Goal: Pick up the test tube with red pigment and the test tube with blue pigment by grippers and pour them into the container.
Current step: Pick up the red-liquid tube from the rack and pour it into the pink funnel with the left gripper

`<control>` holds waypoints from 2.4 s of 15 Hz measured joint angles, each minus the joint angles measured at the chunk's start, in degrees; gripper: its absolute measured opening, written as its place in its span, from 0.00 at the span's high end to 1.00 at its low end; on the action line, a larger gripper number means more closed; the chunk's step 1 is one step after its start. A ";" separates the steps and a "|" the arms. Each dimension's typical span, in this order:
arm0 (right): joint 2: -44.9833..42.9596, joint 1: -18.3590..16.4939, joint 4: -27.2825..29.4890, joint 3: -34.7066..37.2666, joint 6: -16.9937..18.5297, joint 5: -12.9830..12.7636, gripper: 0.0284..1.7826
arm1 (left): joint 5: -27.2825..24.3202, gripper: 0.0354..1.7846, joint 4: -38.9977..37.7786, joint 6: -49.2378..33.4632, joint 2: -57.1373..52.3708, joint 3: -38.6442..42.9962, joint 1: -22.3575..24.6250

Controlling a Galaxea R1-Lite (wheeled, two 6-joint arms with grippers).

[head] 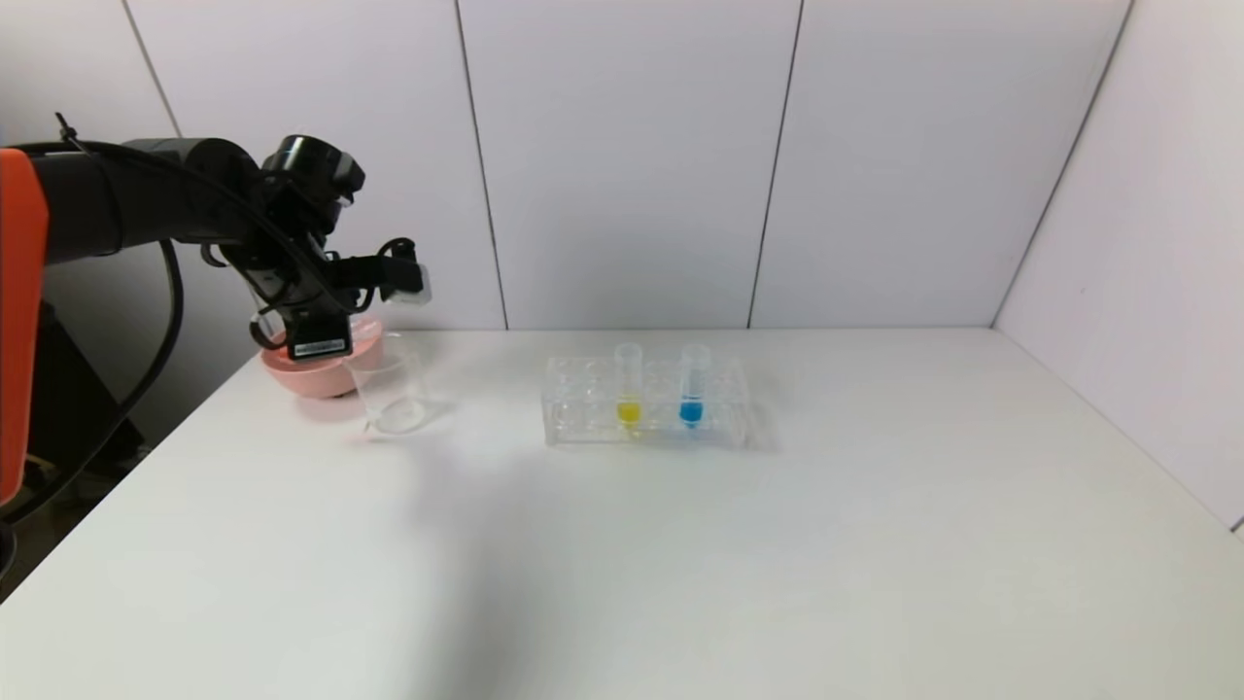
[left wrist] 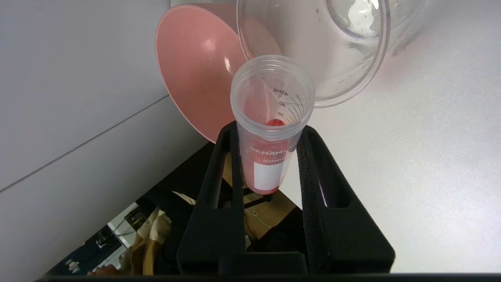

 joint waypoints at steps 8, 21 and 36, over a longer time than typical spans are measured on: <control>0.00 -0.02 -0.02 0.00 0.02 0.02 0.00 | 2.46 0.78 0.44 0.27 0.18 -0.02 0.00; 0.00 0.00 -0.02 0.00 0.02 0.00 0.00 | 11.85 0.78 -0.27 1.40 1.40 -0.72 -2.24; 0.00 -0.02 -0.02 0.00 0.00 0.00 0.00 | 20.81 0.78 3.01 1.74 2.08 -0.63 -4.50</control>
